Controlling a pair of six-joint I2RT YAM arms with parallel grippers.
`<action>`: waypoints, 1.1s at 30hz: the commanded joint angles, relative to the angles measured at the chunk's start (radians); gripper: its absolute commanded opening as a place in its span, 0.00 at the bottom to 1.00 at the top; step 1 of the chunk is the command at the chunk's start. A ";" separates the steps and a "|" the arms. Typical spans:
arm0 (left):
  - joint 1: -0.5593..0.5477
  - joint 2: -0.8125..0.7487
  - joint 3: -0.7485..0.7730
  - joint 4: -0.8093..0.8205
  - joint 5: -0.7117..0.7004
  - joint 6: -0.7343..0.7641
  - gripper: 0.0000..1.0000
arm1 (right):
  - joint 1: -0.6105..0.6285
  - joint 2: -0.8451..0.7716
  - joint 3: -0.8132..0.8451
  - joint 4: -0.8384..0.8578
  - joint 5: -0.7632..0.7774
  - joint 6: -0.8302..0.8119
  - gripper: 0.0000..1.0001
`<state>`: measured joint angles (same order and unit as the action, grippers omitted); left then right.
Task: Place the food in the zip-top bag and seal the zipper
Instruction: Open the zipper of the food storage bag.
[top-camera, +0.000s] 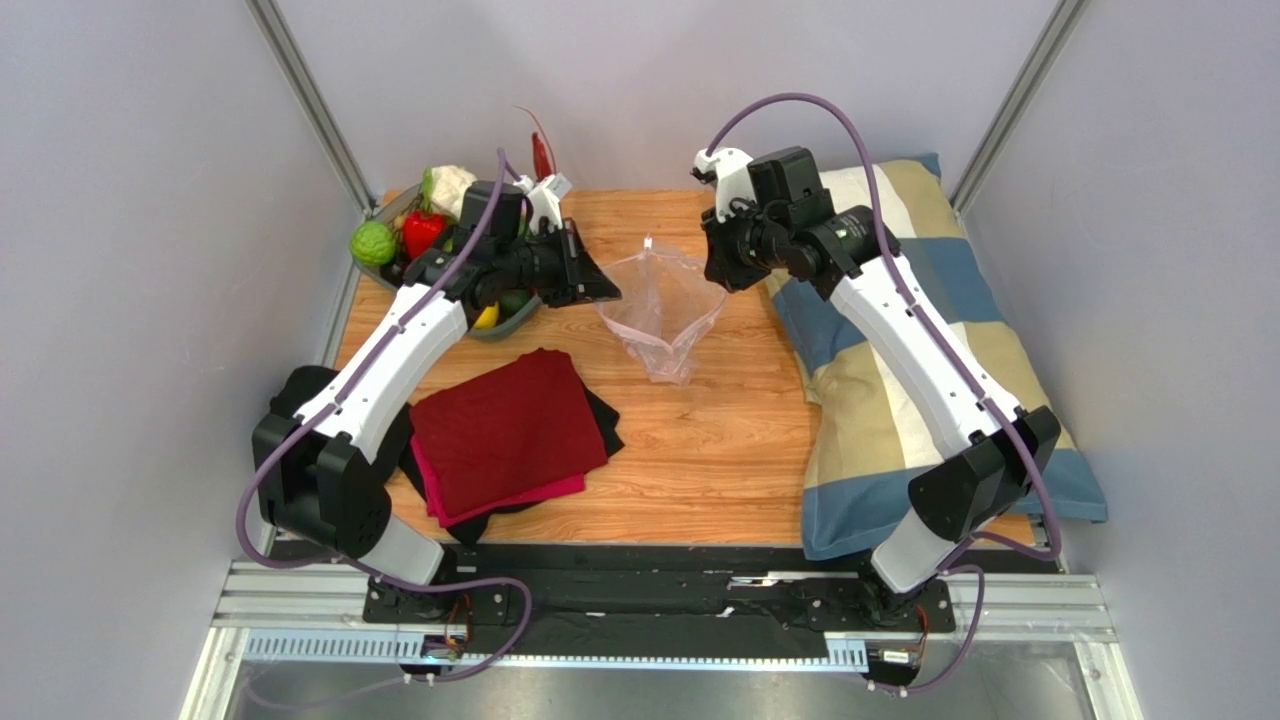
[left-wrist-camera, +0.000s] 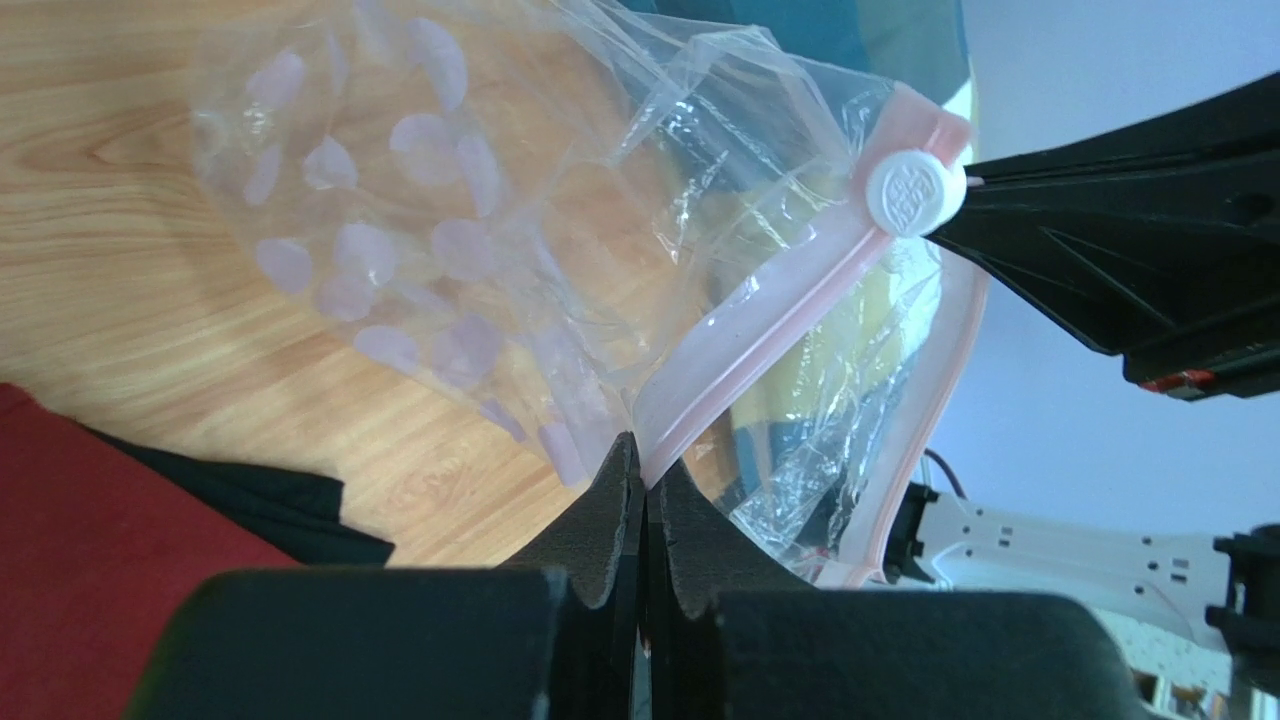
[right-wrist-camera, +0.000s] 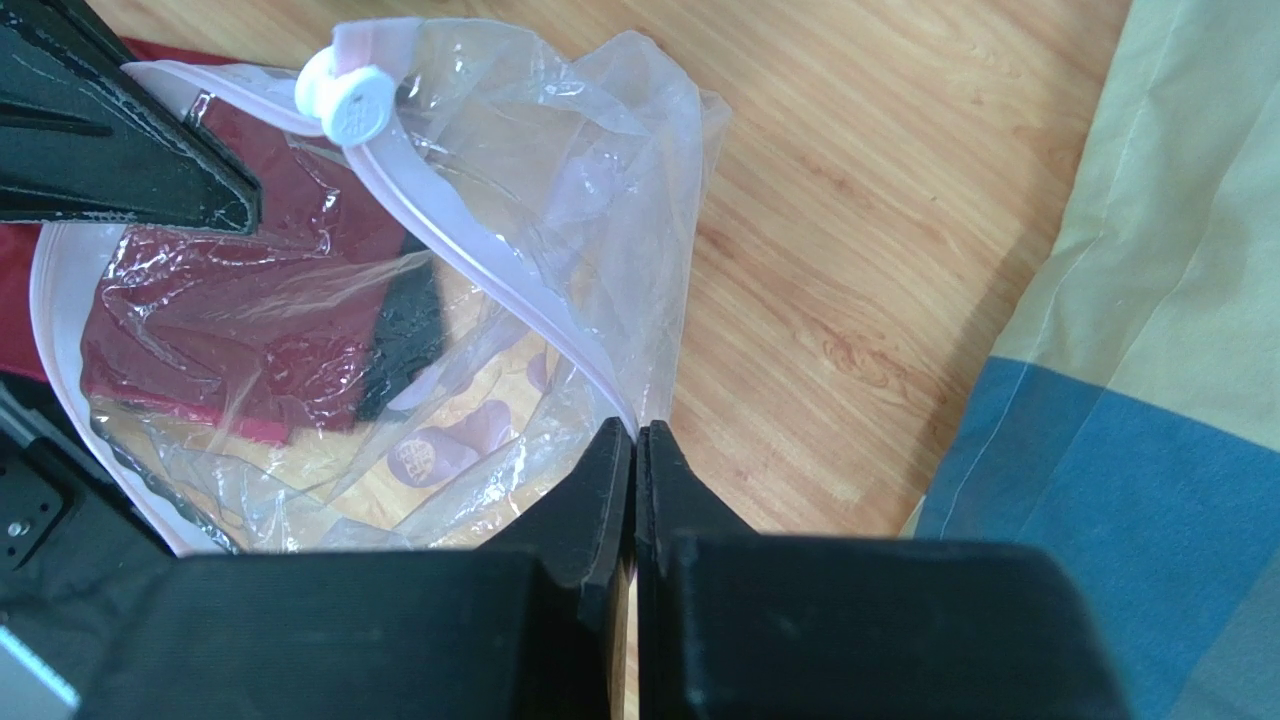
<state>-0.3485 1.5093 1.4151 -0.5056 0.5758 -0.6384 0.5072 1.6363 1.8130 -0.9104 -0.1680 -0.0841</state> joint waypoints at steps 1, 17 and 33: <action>-0.024 0.009 0.024 0.061 0.084 -0.032 0.00 | -0.013 0.022 0.055 -0.056 -0.068 0.001 0.07; 0.003 0.020 -0.039 0.144 0.096 -0.185 0.00 | -0.012 0.005 -0.076 -0.076 -0.140 0.030 0.11; -0.004 -0.027 0.033 0.013 -0.042 0.253 0.34 | -0.119 0.026 0.009 -0.087 -0.219 0.139 0.00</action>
<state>-0.3290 1.5284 1.3907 -0.4828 0.6064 -0.5274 0.3931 1.6650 1.8114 -0.9981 -0.3744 0.0101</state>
